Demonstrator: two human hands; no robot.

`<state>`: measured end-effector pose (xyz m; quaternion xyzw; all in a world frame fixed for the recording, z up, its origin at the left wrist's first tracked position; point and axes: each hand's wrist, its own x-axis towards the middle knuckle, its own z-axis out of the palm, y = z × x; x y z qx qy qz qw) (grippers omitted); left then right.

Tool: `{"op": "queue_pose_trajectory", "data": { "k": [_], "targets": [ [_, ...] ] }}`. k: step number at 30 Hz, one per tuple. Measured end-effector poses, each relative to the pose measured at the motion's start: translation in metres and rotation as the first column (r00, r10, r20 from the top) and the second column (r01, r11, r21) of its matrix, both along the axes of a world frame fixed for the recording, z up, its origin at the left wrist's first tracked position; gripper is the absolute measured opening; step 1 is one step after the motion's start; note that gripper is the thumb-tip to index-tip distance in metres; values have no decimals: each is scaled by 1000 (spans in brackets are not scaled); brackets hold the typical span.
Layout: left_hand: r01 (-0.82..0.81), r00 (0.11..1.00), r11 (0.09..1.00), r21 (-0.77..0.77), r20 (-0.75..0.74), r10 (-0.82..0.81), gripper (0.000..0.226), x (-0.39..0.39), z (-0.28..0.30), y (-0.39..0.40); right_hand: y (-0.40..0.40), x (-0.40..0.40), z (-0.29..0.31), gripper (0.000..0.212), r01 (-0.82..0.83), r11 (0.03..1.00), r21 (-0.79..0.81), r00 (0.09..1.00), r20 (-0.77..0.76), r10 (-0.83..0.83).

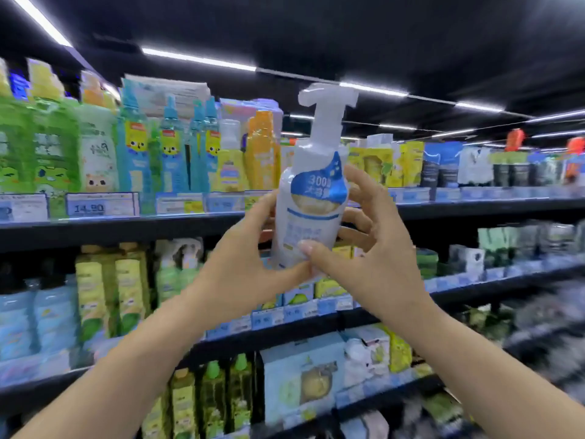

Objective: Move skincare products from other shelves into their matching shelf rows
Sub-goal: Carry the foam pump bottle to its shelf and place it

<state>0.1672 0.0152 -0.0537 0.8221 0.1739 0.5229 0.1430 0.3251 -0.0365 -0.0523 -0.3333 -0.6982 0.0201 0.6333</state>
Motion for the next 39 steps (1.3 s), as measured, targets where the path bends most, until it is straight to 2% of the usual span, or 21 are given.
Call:
{"op": "queue_pose_trajectory", "data": {
  "k": [5, 10, 13, 15, 17, 20, 23, 27, 31, 39],
  "targets": [
    [140, 989, 988, -62, 53, -137, 69, 117, -33, -26, -48, 100, -26, 72, 120, 980, -157, 992, -23, -125],
    [332, 943, 933, -140, 92, -321, 66, 237, -62, -63, -98, 201, -45, 76, 300, 904, -303, 949, 2, -315],
    [417, 909, 894, -162, 57, -414, 65, 308, -80, -92, -137, 265, -60, 75, 384, 849, -363, 910, -8, -415],
    [449, 889, 878, -168, -18, -458, 64, 349, -88, -109, -162, 304, -71, 68, 435, 809, -395, 873, -33, -486],
    [445, 877, 886, -128, -136, -460, 62, 384, -96, -119, -185, 340, -82, 60, 499, 760, -418, 819, -60, -571],
    [392, 868, 920, -12, -326, -374, 58, 433, -113, -119, -215, 390, -100, 58, 577, 679, -455, 726, -95, -681],
    [359, 862, 928, 101, -417, -288, 54, 479, -128, -114, -238, 433, -117, 59, 628, 606, -488, 640, -118, -759],
    [390, 865, 897, 209, -417, -278, 45, 545, -144, -99, -250, 488, -133, 63, 674, 512, -532, 555, -93, -827],
    [458, 848, 850, 262, -417, -328, 48, 616, -156, -76, -246, 544, -141, 64, 724, 427, -541, 474, -58, -878],
    [573, 813, 734, 364, -360, -457, 40, 757, -155, -49, -228, 650, -144, 70, 772, 315, -553, 375, -4, -927]
  ]
}}
